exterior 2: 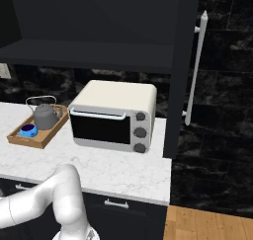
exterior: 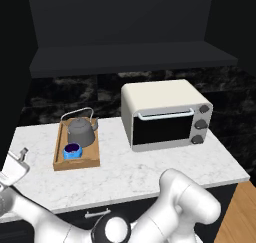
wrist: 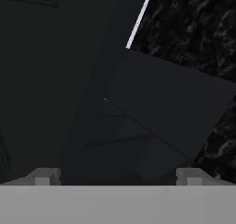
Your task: Pick the kettle from the counter and place it on the tray. Then pick the mug from the cabinet and place it on the tray. Then close the cabinet doors.
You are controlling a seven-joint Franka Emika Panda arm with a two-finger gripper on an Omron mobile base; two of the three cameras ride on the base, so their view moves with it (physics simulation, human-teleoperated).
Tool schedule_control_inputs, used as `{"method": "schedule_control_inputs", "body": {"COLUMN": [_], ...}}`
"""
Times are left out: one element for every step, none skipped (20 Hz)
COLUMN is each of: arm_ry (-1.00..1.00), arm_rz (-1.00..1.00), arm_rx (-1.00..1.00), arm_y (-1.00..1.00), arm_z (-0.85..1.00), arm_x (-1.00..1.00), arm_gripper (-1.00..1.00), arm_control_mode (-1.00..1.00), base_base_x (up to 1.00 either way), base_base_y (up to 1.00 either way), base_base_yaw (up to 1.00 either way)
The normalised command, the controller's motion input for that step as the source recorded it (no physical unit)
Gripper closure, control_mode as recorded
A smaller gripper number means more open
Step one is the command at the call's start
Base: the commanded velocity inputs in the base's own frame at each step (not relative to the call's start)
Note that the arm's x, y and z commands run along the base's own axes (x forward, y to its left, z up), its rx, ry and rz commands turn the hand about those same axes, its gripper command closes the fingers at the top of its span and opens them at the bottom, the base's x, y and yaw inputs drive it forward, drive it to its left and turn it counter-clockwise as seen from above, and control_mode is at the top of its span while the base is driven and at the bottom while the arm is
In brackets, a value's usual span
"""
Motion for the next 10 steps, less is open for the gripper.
{"method": "schedule_control_inputs", "body": {"arm_ry": [-0.17, -0.18, -0.19, -0.19, -0.20, -0.20, -0.18, -0.17, -0.15, -0.13], "arm_rz": [-0.08, -0.09, -0.08, -0.08, -0.04, -0.03, -0.02, -0.01, 0.00, 0.00], "arm_rx": [0.05, 0.05, 0.04, 0.04, 0.05, 0.06, 0.06, 0.07, 0.07, 0.08], "arm_y": [0.00, -0.02, -0.02, -0.03, -0.11, -0.11, -0.09, -0.11, -0.18, -0.31], "arm_z": [0.40, 0.42, 0.42, 0.44, 0.46, 0.50, 0.48, 0.48, 0.42, 0.39], "arm_x": [-0.29, -0.32, -0.33, -0.35, -0.36, -0.34, -0.28, -0.27, -0.31, -0.33], "arm_gripper": [-1.00, -1.00, -1.00, -1.00, -1.00, -1.00, -1.00, -1.00, -1.00, -1.00], "arm_control_mode": [-1.00, -1.00, -1.00, -1.00, -1.00, -1.00, -1.00, -1.00, -1.00, -1.00], "base_base_x": [0.00, 0.00, 0.00, 0.00, 0.00, 0.00, 0.00, 0.00, 0.00, 0.00], "base_base_y": [0.00, 0.00, 0.00, 0.00, 0.00, 0.00, 0.00, 0.00, 0.00, 0.00], "base_base_yaw": [0.00, 0.00, 0.00, 0.00, 0.00, 0.00, 0.00, 0.00, 0.00, 0.00]}}
